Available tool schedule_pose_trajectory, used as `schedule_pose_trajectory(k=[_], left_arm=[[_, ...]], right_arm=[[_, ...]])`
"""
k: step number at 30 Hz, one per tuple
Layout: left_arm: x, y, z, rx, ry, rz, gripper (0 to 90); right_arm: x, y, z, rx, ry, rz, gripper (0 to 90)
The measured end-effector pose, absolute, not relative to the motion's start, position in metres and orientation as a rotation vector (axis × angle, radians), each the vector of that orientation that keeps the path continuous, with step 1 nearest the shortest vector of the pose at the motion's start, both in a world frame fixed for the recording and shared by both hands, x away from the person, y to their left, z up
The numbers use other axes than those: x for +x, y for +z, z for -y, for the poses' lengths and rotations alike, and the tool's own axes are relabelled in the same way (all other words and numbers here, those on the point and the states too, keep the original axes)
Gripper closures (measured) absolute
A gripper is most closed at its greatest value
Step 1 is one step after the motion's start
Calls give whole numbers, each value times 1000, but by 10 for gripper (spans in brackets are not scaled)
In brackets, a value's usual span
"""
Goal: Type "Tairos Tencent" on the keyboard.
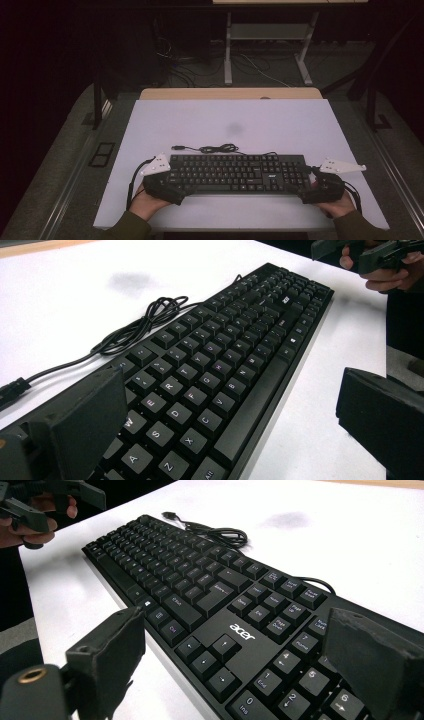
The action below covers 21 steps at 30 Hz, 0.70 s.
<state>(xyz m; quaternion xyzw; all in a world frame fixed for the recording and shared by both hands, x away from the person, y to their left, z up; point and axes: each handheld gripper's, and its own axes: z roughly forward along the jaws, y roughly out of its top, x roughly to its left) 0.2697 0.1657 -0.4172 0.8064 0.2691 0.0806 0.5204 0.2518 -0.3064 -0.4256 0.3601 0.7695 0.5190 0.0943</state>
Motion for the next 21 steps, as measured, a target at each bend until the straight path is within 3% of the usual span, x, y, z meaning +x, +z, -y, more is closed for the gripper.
schedule_pose_trajectory(k=[21], left_arm=[[272, -419, -164, 1938, 195, -652, 0]], right_arm=[[257, -425, 301, 1048, 1554, -2292, 96]])
